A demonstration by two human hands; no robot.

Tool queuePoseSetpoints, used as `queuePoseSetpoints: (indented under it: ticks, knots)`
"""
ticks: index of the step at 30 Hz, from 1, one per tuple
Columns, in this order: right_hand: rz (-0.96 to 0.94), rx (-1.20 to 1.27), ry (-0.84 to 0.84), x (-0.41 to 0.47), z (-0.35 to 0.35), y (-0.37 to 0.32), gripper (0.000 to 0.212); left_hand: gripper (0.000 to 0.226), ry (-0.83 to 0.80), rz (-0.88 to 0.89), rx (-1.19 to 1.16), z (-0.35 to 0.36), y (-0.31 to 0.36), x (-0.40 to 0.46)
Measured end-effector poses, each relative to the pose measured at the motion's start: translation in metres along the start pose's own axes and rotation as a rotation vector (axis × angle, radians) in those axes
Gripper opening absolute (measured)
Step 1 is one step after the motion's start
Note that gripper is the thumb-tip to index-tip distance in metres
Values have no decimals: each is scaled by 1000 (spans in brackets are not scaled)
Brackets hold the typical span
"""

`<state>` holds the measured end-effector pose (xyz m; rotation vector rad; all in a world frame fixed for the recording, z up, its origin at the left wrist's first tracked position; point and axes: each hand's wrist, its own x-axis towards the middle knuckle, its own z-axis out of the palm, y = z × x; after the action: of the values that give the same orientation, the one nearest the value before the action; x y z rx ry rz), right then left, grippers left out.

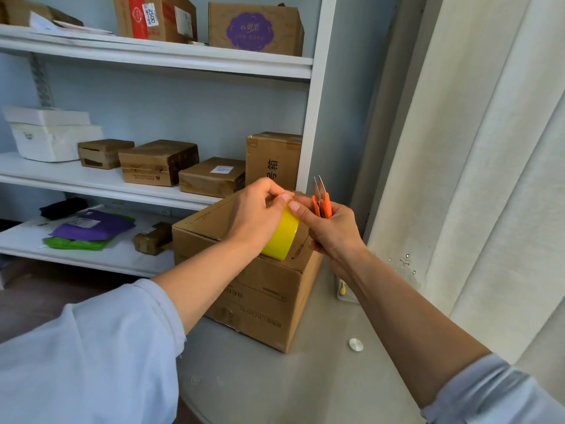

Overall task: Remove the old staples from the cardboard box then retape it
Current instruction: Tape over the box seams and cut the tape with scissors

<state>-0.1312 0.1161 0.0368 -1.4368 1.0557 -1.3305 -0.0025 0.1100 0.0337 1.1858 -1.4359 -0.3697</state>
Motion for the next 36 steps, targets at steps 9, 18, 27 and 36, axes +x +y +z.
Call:
queuePoseSetpoints:
  ticks: [9, 18, 27, 36]
  knots:
    - [43, 1, 90, 7, 7, -7, 13, 6, 74, 151, 182, 1, -1, -1]
    - [-67, 23, 183, 5, 15, -4, 14, 49, -163, -61, -65, -11, 10, -13]
    - [-89, 65, 218, -12, 15, -22, 18, 40, -346, -219, -221, -26, 40, -29]
    - [-258, -69, 271, -36, 8, -24, 11, 34, -361, -492, -266, -27, 57, -45]
